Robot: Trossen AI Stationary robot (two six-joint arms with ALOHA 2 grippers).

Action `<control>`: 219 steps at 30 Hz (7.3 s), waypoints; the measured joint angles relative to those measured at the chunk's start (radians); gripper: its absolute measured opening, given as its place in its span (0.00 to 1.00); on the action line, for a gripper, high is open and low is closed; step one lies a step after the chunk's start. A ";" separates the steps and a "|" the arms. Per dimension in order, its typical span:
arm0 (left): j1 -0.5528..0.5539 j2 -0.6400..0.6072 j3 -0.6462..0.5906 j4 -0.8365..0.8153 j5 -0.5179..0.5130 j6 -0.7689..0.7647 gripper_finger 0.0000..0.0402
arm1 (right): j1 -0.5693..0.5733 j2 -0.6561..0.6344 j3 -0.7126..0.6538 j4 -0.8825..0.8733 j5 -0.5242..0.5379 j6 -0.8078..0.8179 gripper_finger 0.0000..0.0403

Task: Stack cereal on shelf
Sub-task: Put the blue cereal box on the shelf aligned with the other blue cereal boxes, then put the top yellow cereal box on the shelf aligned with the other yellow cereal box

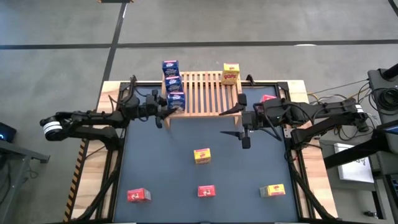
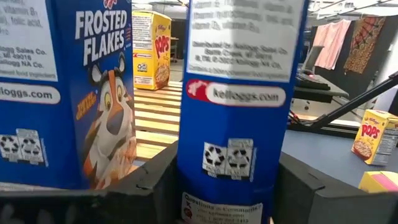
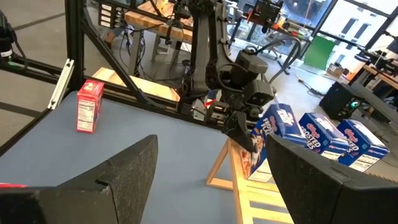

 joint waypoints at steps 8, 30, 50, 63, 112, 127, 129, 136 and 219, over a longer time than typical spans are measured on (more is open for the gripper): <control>0.002 -0.003 0.004 -0.044 -0.001 0.002 0.57 | 0.000 0.000 -0.003 0.000 0.000 0.000 0.71; 0.005 -0.213 0.000 -0.293 -0.031 0.034 0.60 | 0.000 0.000 -0.011 0.000 0.000 0.000 0.71; 0.006 -0.533 0.000 -0.722 -0.114 0.057 0.60 | 0.000 0.000 -0.014 0.000 0.001 -0.008 0.71; 0.006 -0.784 0.000 -0.847 -0.146 0.038 0.56 | -0.070 -0.015 -0.203 0.258 0.061 -0.109 0.71; -0.064 -0.921 -0.076 -0.719 0.089 -0.176 0.50 | -0.228 -0.014 -0.415 0.658 -0.018 -0.026 0.71; -0.088 -0.943 -0.076 -0.703 0.106 -0.184 0.51 | -0.228 0.026 -0.416 0.626 -0.018 0.021 0.71; -0.103 -0.941 -0.076 -0.700 0.106 -0.188 0.51 | -0.228 0.044 -0.416 0.625 -0.018 0.021 0.71; -0.191 -0.941 -0.076 -0.640 0.100 -0.188 0.51 | -0.228 0.070 -0.415 0.624 -0.074 0.040 0.71; -0.270 -0.702 0.007 -0.606 -0.012 -0.105 0.51 | -0.036 0.420 -0.411 0.664 -0.261 0.344 0.45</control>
